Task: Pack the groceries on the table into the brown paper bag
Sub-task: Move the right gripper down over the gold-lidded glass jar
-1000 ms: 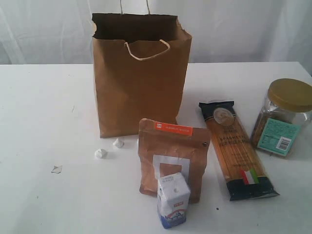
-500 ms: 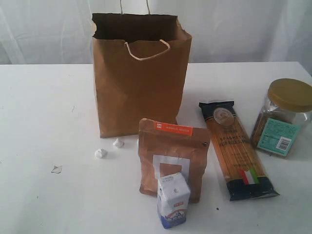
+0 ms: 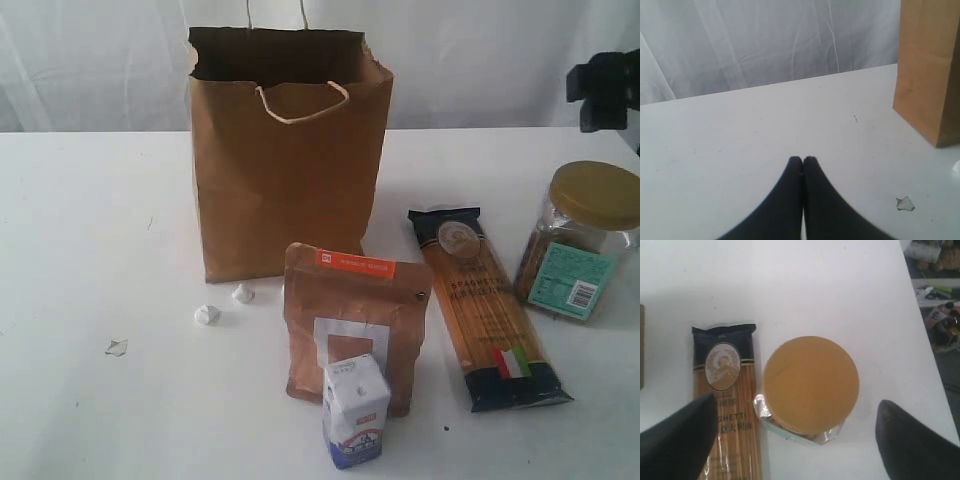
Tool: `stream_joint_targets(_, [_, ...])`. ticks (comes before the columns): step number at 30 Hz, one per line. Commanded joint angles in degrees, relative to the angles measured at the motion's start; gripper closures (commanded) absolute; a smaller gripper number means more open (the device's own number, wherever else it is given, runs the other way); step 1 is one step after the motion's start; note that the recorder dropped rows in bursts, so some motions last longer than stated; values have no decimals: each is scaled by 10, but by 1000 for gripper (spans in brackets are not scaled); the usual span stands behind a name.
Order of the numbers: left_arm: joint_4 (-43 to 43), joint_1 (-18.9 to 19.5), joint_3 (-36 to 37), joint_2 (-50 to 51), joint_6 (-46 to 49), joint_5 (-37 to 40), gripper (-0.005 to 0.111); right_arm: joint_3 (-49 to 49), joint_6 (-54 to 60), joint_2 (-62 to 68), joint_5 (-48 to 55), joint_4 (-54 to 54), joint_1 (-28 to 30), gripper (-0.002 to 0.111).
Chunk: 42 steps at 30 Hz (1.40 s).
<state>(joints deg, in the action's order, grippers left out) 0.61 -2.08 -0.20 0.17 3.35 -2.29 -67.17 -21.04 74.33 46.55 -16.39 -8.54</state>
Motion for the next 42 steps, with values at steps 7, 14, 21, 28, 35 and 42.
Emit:
stream_joint_targets(7, [9, 1, 2, -2, -1, -6, 107, -15, -8, 54, -1, 64, 71, 13])
stream_joint_targets(14, [9, 1, 2, -2, -1, -6, 107, -17, 18, 107, -9, 87, 76, 6])
stream_joint_targets(21, [9, 1, 2, -2, -1, -6, 107, -17, 14, 128, -49, 87, 76, 6])
stream_joint_targets(28, [9, 1, 2, -2, -1, -6, 107, -16, 14, 151, -59, 92, 76, 6])
stream_joint_targets(35, [9, 1, 2, -2, -1, -6, 107, -16, 14, 172, -74, 92, 76, 6])
stream_joint_targets(42, [9, 1, 2, -2, -1, -6, 107, -16, 14, 198, -86, 92, 74, 6])
